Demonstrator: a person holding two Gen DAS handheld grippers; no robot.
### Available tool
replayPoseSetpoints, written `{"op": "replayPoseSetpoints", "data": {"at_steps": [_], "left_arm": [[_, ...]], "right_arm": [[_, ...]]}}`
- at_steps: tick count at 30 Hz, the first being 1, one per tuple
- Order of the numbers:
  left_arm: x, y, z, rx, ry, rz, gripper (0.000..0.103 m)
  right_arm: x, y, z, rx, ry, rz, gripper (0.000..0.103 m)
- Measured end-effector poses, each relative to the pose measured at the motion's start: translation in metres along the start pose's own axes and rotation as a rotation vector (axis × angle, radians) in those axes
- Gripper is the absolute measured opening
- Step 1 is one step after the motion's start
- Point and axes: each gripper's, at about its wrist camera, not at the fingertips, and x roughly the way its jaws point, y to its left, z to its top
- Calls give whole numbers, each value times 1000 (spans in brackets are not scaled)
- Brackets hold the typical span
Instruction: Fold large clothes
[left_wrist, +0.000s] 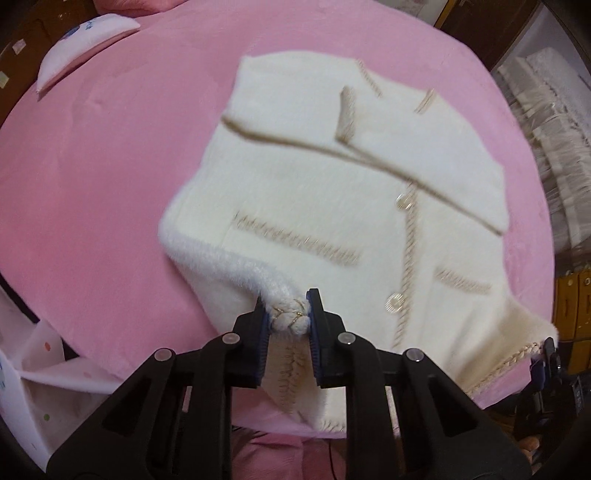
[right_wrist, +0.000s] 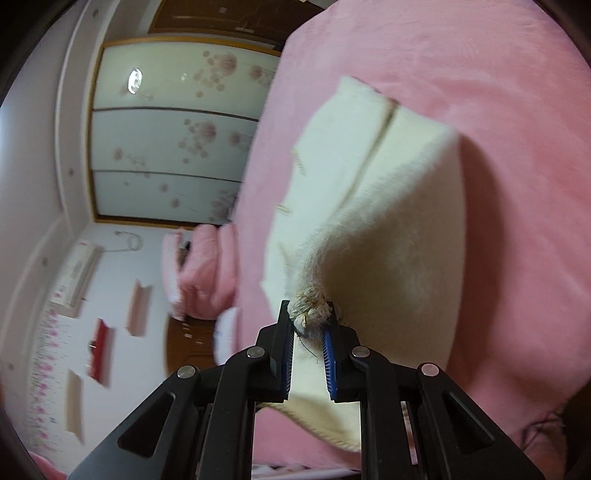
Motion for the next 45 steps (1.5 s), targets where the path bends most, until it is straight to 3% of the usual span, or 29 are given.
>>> {"op": "replayPoseSetpoints", "data": {"at_steps": [8, 13, 19, 22, 23, 26, 28, 30, 32, 34, 36, 37, 39, 41, 42, 43, 45], "left_arm": [[-35, -23, 83, 20, -145, -24, 14], [-72, -29, 143, -20, -268, -62, 13], [-98, -15, 230, -102, -349, -141, 13], [-102, -1, 265, -136, -373, -137, 13], [-101, 4, 276, -148, -375, -135, 13], [-85, 19, 306, -195, -327, -165, 13], [-65, 25, 321, -215, -306, -181, 13], [-41, 23, 333, -198, -297, -144, 13], [-9, 17, 346, -172, -272, -137, 14], [30, 6, 354, -136, -209, -129, 15], [64, -5, 362, -82, -150, -14, 17], [75, -9, 364, -49, -132, 23, 23], [85, -15, 365, 10, -153, 59, 37], [87, -17, 361, 38, -201, 101, 68], [86, -19, 358, 46, -211, 124, 71], [89, -20, 357, 56, -212, 149, 73], [96, -20, 355, 75, -195, 196, 73]], "right_arm": [[19, 70, 61, -63, -58, 152, 13], [29, 115, 115, -85, -153, 215, 13], [38, 161, 169, -127, -272, 258, 12], [41, 183, 193, -167, -323, 231, 12], [42, 188, 199, -173, -339, 240, 3], [32, 205, 219, -188, -477, 371, 0], [26, 217, 234, -227, -557, 322, 0], [33, 226, 248, -255, -584, 251, 0], [44, 228, 260, -258, -559, 203, 0], [64, 227, 272, -275, -502, 85, 0], [84, 221, 277, -302, -424, -62, 0], [90, 215, 278, -312, -389, -126, 0], [127, 210, 286, -378, -219, -322, 1], [160, 205, 287, -482, -103, -466, 1], [177, 204, 289, -540, -52, -513, 4], [189, 202, 287, -578, -12, -535, 9], [228, 195, 289, -665, 120, -566, 39]]}}
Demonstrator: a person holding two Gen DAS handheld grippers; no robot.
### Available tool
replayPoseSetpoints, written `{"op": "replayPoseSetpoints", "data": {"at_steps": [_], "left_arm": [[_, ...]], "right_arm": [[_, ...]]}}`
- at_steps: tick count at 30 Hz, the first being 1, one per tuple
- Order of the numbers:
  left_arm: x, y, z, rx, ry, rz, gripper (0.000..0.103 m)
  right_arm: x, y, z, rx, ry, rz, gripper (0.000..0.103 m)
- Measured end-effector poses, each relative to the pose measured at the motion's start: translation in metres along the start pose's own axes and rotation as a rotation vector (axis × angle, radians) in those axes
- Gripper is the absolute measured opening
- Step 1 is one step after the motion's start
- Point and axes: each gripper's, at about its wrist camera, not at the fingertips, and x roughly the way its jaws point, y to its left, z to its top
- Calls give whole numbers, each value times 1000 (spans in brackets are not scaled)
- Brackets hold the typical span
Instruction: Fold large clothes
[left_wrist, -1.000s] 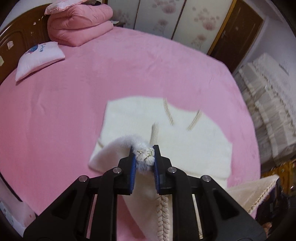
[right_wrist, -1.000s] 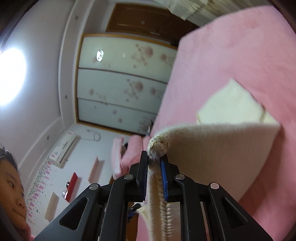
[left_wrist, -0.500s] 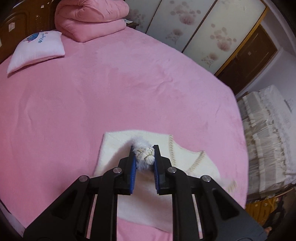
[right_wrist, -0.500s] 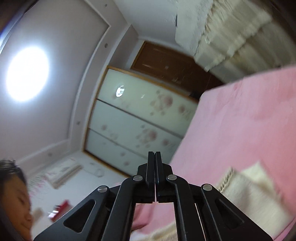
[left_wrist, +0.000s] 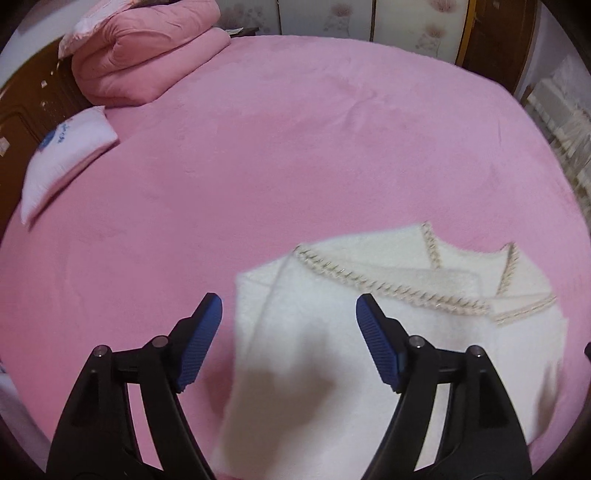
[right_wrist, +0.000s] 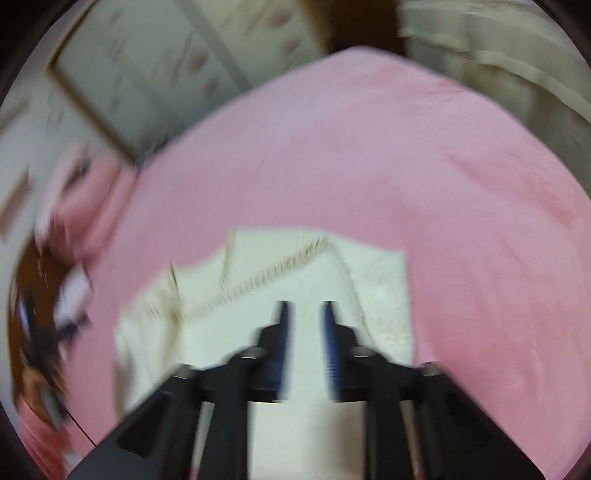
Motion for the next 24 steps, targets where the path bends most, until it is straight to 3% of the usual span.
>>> {"op": "replayPoseSetpoints", "data": {"at_steps": [2, 5, 7, 11, 14, 18, 24], "left_arm": [[4, -1, -6, 5, 22, 28, 73], [3, -6, -19, -2, 32, 14, 73], [-2, -10, -30, 6, 37, 11, 73], [-8, -17, -54, 36, 26, 6, 73], [5, -19, -63, 29, 25, 16, 73], [42, -11, -61, 30, 7, -42, 73], [101, -5, -32, 159, -18, -71, 73]], "right_arm": [[27, 5, 3, -67, 42, 6, 45], [72, -4, 20, -168, 83, -54, 45], [94, -5, -1, -185, 109, -49, 45], [136, -20, -1, -170, 198, -64, 45], [143, -26, -1, -148, 182, -19, 45], [150, -40, 8, -105, 173, 76, 45], [191, -45, 29, -90, 193, 159, 39]]}}
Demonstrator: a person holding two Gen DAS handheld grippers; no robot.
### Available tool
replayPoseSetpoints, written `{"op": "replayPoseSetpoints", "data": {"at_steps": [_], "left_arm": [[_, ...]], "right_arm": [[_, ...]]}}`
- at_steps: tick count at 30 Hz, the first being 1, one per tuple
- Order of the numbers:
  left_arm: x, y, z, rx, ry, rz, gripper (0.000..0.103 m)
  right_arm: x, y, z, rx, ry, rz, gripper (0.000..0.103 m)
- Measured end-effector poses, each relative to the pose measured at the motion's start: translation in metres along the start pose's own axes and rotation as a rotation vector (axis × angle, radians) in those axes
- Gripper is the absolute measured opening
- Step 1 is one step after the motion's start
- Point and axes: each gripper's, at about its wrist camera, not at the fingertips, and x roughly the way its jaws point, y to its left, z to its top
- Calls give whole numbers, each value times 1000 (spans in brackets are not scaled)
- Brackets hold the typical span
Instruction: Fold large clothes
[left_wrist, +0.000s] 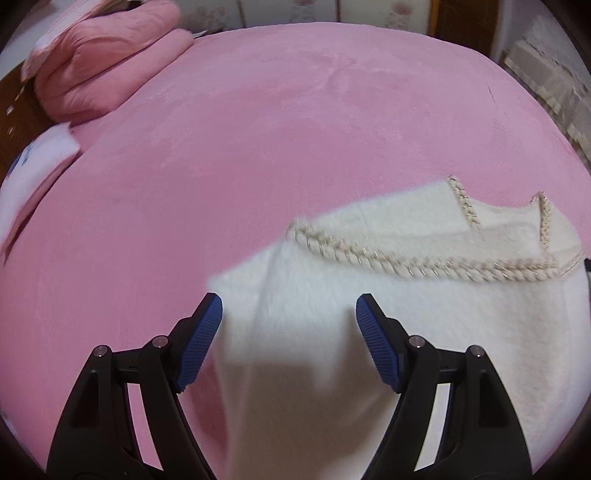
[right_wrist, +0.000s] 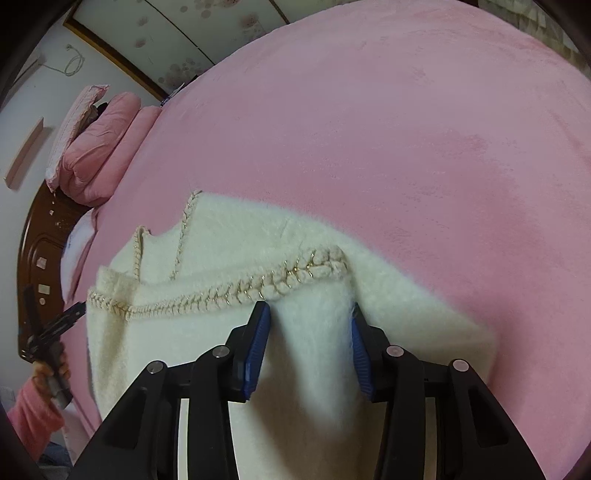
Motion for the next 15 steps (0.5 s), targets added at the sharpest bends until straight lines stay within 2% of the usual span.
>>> {"op": "replayPoseSetpoints", "data": {"at_steps": [2, 4, 6, 9, 10, 11, 12, 13, 14, 15], "left_arm": [[21, 0, 10, 40, 33, 13, 73], [47, -2, 17, 61, 114, 0, 73], [57, -3, 20, 62, 131, -22, 73], [57, -4, 16, 58, 104, -27, 70], [54, -5, 12, 62, 82, -45, 57], [51, -8, 7, 73, 61, -75, 38], [47, -12, 4, 90, 47, -89, 32], [44, -17, 1, 110, 29, -61, 24], [41, -21, -2, 128, 14, -31, 10], [36, -26, -5, 140, -5, -5, 7]], "right_arm": [[9, -2, 2, 10, 6, 26, 35], [8, -7, 4, 30, 16, 70, 27], [9, -9, 4, 44, 28, 114, 15], [1, -4, 2, 68, -4, 131, 11], [-2, 0, 1, 74, -23, 126, 11], [-7, 3, 0, 77, -44, 116, 11], [-13, 8, -1, 77, -62, 103, 11], [-19, 11, -1, 77, -81, 97, 11], [-27, 16, -2, 74, -108, 91, 10], [-38, 24, -5, 60, -154, 69, 10]]}}
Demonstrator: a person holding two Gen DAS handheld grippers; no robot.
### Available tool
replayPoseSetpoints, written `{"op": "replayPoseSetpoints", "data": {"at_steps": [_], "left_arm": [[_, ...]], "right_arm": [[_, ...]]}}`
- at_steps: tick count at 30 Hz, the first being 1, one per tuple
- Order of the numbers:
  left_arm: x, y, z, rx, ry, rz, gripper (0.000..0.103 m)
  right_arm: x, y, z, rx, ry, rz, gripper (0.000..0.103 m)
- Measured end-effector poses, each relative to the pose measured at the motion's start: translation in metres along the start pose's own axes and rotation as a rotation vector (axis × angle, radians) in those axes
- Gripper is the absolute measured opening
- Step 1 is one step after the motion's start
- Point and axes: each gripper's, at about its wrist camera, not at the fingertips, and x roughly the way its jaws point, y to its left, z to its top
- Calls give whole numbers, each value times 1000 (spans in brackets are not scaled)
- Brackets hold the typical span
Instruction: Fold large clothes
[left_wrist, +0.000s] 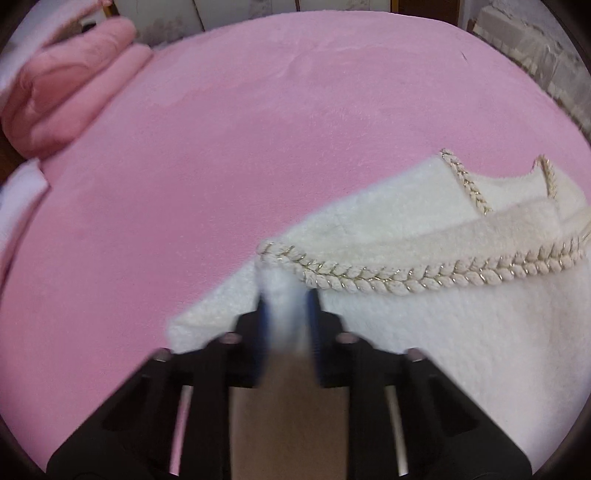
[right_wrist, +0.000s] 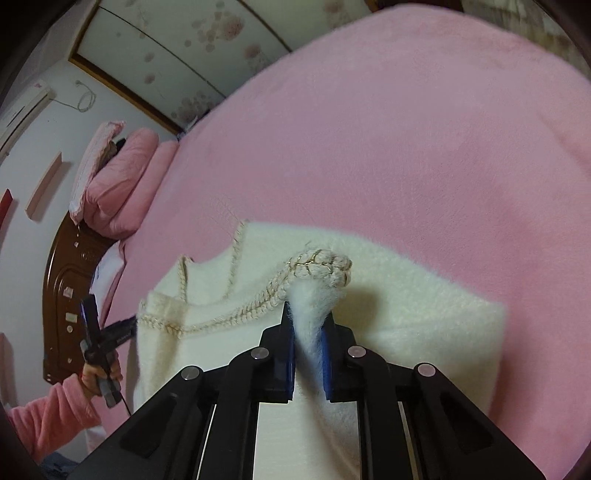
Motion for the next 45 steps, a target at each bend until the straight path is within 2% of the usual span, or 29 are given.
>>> {"op": "replayPoseSetpoints", "data": {"at_steps": [3, 6, 8, 10, 12, 16, 19, 21, 22, 23, 24, 26, 29, 31, 33, 34, 35, 36, 38, 40, 41, 43, 45], "left_arm": [[-18, -4, -4, -38, -71, 24, 6], [-36, 11, -3, -153, -120, 60, 6], [-38, 25, 2, -247, -124, 8, 6], [-30, 29, 7, -250, -110, -1, 6], [-16, 22, 9, -198, -83, 39, 6], [21, 11, 15, -211, 31, 89, 8], [13, 7, 17, -255, -22, 81, 10], [-2, 7, 10, -265, -51, 81, 16], [-11, 8, 9, -259, -58, 89, 28], [-19, 6, 8, -246, -65, 99, 46], [-29, 4, 6, -237, -79, 109, 52], [-52, -2, -2, -232, -118, 82, 54], [-77, -24, -25, -251, -88, -54, 54], [-84, -48, -46, -295, -19, -183, 54], [-84, -80, -67, -318, 69, -305, 54], [-83, -95, -79, -321, 115, -340, 51], [-82, -108, -91, -319, 151, -359, 40], [-83, -122, -104, -306, 185, -363, 33], [-81, -140, -125, -280, 245, -363, 13], [-81, -154, -149, -250, 283, -360, 4], [-86, -171, -152, -232, 287, -358, 2], [-86, -175, -163, -218, 276, -370, 1], [-82, -176, -169, -216, 271, -391, 1]], "right_arm": [[-31, 19, -6, -38, -119, -59, 10], [-53, 22, -10, -13, -179, -146, 9], [-59, 18, -10, -9, -207, -212, 7], [-53, 10, -6, -2, -179, -235, 7], [-37, 6, -5, -6, -166, -268, 7], [4, -9, -2, 77, -108, -359, 8], [10, -5, -4, 100, -112, -398, 9], [2, 5, -9, 95, -143, -411, 21], [-6, 12, -12, 78, -165, -432, 28], [-11, 16, -14, 61, -181, -446, 44], [-20, 23, -17, 33, -207, -477, 50], [-37, 37, -21, -3, -248, -501, 50], [-51, 61, -31, 36, -252, -419, 51], [-47, 70, -59, 129, -186, -286, 51], [-33, 84, -93, 182, -79, -159, 50], [-26, 94, -109, 189, -37, -120, 46], [-21, 104, -125, 191, 3, -87, 33], [-14, 122, -149, 189, 55, -43, 24], [-8, 146, -180, 183, 105, 28, 19], [-4, 163, -203, 168, 136, 97, 14], [0, 172, -216, 156, 160, 134, 12], [4, 181, -228, 132, 169, 161, 7], [7, 185, -232, 86, 134, 155, 2]]}}
